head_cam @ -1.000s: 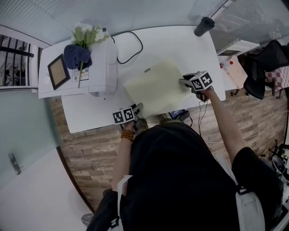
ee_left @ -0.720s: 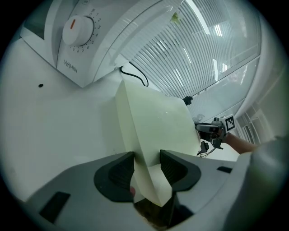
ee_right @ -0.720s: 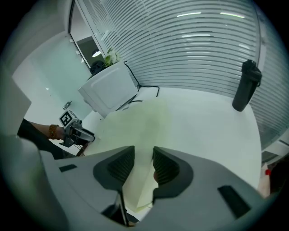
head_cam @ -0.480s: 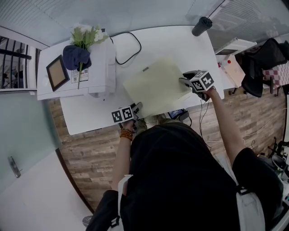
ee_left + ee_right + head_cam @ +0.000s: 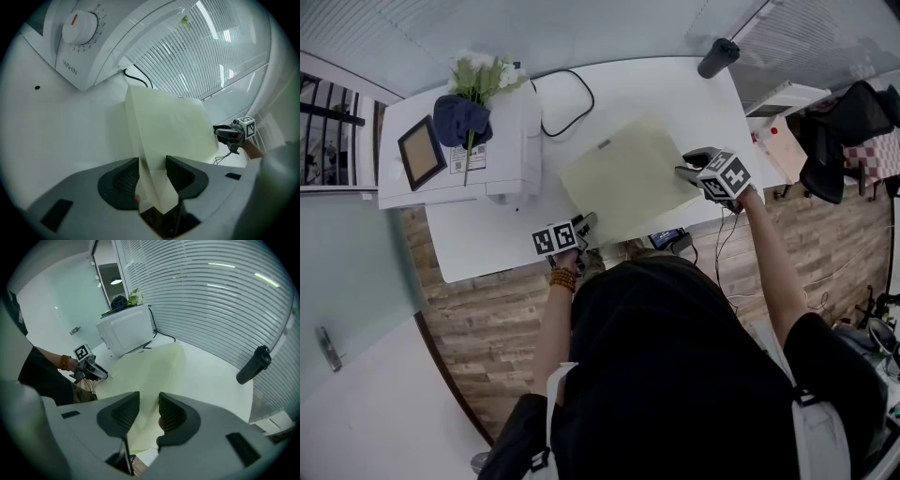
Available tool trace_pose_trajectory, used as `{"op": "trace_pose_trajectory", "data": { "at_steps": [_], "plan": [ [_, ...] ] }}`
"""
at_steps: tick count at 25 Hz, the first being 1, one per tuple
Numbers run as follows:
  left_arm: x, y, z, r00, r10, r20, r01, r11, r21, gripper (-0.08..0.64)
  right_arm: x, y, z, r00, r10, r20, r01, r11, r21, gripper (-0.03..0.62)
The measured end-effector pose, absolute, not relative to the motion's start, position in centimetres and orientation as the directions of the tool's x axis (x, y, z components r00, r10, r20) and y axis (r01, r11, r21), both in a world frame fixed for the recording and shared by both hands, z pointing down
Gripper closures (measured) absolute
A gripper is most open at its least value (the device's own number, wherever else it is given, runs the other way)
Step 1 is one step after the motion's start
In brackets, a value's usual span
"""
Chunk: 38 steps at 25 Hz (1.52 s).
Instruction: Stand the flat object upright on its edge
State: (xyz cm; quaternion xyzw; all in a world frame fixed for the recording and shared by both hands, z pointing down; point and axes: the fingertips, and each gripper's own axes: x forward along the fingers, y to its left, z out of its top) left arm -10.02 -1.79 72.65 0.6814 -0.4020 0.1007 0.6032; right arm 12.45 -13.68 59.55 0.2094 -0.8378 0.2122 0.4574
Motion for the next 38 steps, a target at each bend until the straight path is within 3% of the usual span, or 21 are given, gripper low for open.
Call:
{"op": "trace_pose_trajectory", "data": {
  "at_steps": [4,12,32,38],
  "plan": [
    [-10.0,-2.1,72.7,0.654,-0.442,0.613,-0.662,0.058,0.747,0.367,12.1,-13.5,57.7,-0.499,-0.194,0.845,-0.538,0.833,-0.127,0.506],
    [-10.2,-2.2,72.9,0.665,-0.442,0.602,-0.648,0.061,0.759,0.357,10.8,-13.0,55.7,-0.501,-0.2,0.842,-0.515,0.851,-0.104,0.508],
    [-10.9,-2.3,73.5,0.684,-0.441,0.581,-0.617,0.075,0.783,0.333,3.2,-10.3,48.8,-0.462,-0.207,0.862,-0.302,0.951,0.066,0.505],
    [-10.7,-2.3,73.7,0.689,-0.433,0.581,-0.617,0.069,0.784,0.333,0.5,-8.9,47.2,-0.371,-0.234,0.899,-0.186,0.967,0.175,0.502]
  ]
}}
